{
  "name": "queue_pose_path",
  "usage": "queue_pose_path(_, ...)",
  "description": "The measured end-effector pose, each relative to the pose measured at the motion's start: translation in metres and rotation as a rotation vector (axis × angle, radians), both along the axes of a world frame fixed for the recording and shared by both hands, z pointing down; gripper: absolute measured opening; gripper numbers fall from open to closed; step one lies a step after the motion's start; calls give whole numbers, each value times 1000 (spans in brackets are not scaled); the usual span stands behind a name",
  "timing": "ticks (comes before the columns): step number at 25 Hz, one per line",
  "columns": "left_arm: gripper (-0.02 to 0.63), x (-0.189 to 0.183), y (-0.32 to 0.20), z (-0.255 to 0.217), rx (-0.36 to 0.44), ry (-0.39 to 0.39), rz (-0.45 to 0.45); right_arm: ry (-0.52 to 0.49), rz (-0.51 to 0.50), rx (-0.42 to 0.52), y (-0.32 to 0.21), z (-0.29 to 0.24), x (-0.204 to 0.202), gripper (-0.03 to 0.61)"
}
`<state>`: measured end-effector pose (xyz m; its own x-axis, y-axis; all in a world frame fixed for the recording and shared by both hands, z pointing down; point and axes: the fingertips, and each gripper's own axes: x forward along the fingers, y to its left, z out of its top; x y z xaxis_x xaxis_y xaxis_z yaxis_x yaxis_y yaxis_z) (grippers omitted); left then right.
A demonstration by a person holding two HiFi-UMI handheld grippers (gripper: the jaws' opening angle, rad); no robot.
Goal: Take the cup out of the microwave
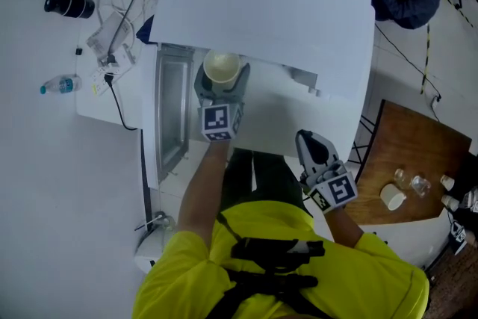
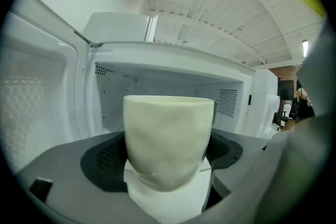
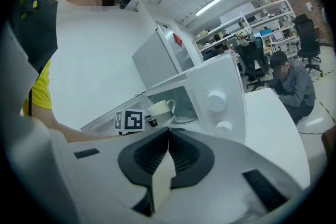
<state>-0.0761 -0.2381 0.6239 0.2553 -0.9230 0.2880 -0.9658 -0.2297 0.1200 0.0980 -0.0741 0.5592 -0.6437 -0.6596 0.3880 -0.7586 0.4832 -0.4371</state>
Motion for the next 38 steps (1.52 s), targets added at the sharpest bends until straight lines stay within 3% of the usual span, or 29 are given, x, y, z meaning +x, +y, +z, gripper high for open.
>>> queue_pose_path(5, 423, 14, 55, -50, 42, 45, 35, -3, -32, 29, -5, -21, -5, 6)
queue_pose_path(11, 423, 13, 102, -163, 113, 83, 102, 0, -100, 109, -26, -63, -27, 6)
queue_pose_path(15, 423, -42, 124, -229, 137, 75, 82, -8, -130, 169, -35, -96, -65, 6)
queue_pose_path(20, 423, -162, 128, -264, 142, -25, 38, -25, -145, 177, -37, -107, -135, 6)
queue_pose_path(23, 423, -233, 108, -235, 132, -51, 18, -34, -131, 169, -39, -101, -174, 6)
queue_pose_path(27, 423, -289, 67, -143, 92, -36, 6, -23, -98, 153, -47, -79, -211, 6)
queue_pose_path(30, 423, -299, 39, -55, 34, -87, 25, -3, -51, 143, -54, -57, -218, 6)
queue_pose_path(33, 423, -301, 21, 19, -55, -90, 35, 10, -24, 126, -54, -39, -218, 6)
queue_pose_path(38, 423, -287, 3, 69, -98, -86, 74, 38, 50, 101, -47, -23, -203, 6)
